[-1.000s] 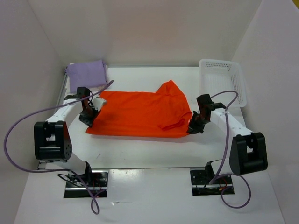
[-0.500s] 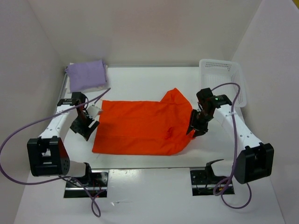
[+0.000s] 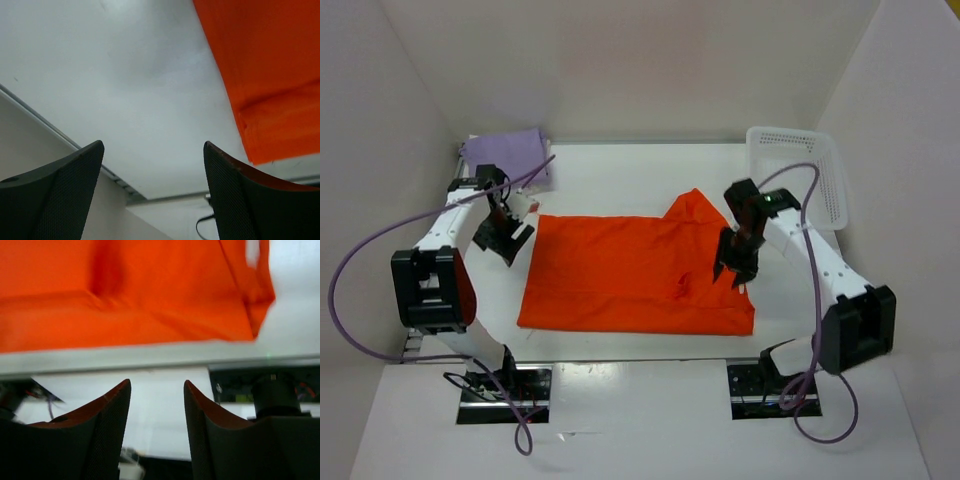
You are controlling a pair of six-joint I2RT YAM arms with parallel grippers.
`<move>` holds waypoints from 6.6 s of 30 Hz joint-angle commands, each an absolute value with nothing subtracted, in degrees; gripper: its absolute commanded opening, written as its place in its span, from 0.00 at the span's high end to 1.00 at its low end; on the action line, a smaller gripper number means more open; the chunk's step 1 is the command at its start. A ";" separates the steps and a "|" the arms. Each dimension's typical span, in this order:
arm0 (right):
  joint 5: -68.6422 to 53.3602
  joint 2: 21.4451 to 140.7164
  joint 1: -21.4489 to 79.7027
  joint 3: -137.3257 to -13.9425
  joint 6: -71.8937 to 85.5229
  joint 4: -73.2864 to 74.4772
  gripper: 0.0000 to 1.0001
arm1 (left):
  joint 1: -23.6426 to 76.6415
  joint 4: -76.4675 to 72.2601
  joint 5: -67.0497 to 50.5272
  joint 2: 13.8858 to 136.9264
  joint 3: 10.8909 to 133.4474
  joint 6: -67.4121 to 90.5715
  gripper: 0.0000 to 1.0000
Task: Fold and stack the t-shirts
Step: Fold the flattened tshirt in 1/3 of the way, then grap the side of the flattened tshirt furthest away from the robot with both arms, then fold the other side of the tshirt into a rectangle
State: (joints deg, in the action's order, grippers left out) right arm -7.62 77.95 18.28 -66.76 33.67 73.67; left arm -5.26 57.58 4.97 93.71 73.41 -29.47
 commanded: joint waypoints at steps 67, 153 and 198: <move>2.91 98.29 20.13 -82.11 27.94 52.21 1.00 | 4.04 21.38 1.14 93.27 63.56 -34.44 0.91; 4.13 100.10 34.63 -71.72 35.16 46.50 0.82 | 5.80 35.07 7.38 82.53 53.61 -41.48 0.20; 11.24 79.90 35.51 -54.76 54.92 50.96 0.63 | 2.03 30.41 7.92 90.08 55.02 -34.54 0.11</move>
State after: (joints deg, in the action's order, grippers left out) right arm 5.34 84.01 35.94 -51.64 50.83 46.76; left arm 4.10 31.40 9.69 88.77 52.84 -36.69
